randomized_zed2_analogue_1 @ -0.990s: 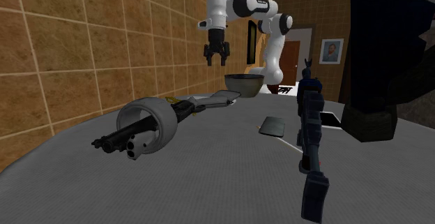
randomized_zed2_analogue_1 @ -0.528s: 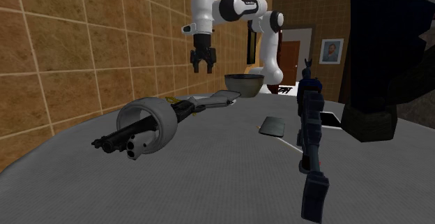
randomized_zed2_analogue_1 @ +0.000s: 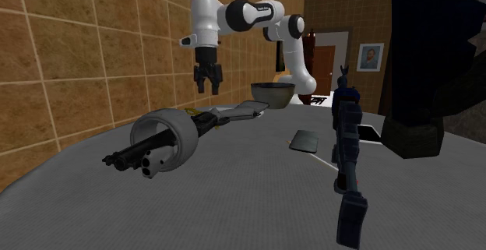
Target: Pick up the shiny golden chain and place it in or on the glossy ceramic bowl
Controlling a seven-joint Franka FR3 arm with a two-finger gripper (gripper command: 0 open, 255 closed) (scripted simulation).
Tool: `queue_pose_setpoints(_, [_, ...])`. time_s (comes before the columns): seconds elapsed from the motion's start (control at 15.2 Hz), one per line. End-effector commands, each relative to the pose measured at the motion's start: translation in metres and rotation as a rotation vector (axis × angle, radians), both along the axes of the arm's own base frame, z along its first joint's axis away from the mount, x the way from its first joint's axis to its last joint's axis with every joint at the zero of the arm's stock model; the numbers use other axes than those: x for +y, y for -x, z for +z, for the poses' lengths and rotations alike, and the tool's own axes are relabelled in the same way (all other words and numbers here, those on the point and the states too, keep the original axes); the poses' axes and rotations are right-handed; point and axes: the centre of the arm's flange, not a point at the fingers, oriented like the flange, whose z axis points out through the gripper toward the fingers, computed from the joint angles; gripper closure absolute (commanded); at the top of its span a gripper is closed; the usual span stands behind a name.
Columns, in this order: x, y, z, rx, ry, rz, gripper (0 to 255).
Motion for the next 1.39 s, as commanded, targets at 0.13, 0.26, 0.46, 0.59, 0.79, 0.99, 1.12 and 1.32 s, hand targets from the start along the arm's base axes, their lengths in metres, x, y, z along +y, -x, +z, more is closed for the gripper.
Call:
queue_pose_setpoints(0.13, [0.013,-0.050,-0.020,0.005,-0.002,-0.008,0])
queue_pose_setpoints(0.26, [0.017,-0.067,-0.026,0.007,-0.003,-0.010,0])
queue_pose_setpoints(0.46, [0.018,-0.067,-0.042,0.007,-0.003,-0.010,0])
queue_pose_setpoints(0.59, [0.019,-0.067,-0.053,0.007,-0.003,-0.010,0])
queue_pose_setpoints(0.79, [0.019,-0.067,-0.066,0.007,-0.003,-0.010,0])
queue_pose_setpoints(0.99, [0.019,-0.067,-0.066,0.007,-0.003,-0.010,0])
queue_pose_setpoints(1.12, [0.019,-0.067,-0.066,0.007,-0.003,-0.010,0])
queue_pose_setpoints(1.32, [0.019,-0.067,-0.066,0.007,-0.003,-0.010,255])
